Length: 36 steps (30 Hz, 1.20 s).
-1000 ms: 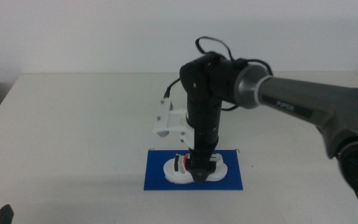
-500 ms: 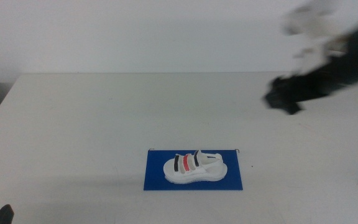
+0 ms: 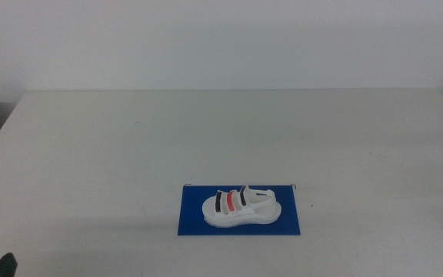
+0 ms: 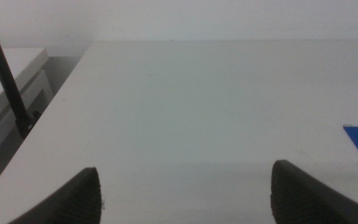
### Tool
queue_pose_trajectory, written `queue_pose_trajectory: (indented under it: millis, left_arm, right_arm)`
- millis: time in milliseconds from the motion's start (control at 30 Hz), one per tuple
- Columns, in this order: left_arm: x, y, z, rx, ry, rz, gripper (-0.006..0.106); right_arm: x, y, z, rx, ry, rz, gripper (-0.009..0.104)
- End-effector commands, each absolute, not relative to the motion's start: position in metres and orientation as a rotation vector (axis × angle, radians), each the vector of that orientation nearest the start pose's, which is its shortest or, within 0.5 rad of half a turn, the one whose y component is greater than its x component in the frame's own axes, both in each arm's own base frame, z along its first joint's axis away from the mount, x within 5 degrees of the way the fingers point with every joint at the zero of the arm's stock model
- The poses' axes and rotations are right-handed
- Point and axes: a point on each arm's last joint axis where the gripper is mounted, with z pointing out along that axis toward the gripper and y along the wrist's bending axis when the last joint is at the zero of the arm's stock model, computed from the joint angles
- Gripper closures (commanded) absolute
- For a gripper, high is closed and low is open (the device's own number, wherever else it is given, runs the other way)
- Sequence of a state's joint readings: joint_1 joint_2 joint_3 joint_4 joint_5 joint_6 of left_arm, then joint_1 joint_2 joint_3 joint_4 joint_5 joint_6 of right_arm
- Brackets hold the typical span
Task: Use one arm to grab the shoe from the table and place it on the mat.
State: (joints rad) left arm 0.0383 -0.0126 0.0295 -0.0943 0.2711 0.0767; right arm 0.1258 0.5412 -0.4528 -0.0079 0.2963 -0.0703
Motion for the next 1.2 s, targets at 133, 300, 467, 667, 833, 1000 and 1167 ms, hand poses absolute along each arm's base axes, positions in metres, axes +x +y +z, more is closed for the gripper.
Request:
queue_pose_trajectory:
  millis: [133,300,467,667,833,1000,1167]
  left_arm:
    - [0.055,0.0,0.185,-0.038,1.683,-0.013,0.007]
    - [0.055,0.0,0.185,-0.038,1.683,-0.013,0.007]
    - [0.055,0.0,0.185,-0.038,1.683,-0.013,0.007]
    - [0.055,0.0,0.185,-0.038,1.683,-0.013,0.007]
    - [0.055,0.0,0.185,-0.038,1.683,-0.013,0.007]
    - [0.055,0.0,0.185,-0.038,1.683,-0.013,0.007]
    - [0.056,0.0,0.185,-0.038,1.686,-0.013,0.007]
  right_arm:
    - [0.083,0.008,0.291,-0.157,1.639,0.007,0.006]
    - [0.081,0.008,0.273,-0.153,1.607,0.014,0.011]
    - [0.077,0.008,0.254,-0.156,1.616,0.014,0.015]
    - [0.063,0.007,0.236,-0.151,1.568,0.014,0.018]
    - [0.055,0.006,0.226,-0.146,1.511,0.013,0.02]
    - [0.055,0.006,0.199,-0.149,1.543,0.014,0.02]
    - [0.055,0.006,0.194,-0.154,1.578,0.011,0.02]
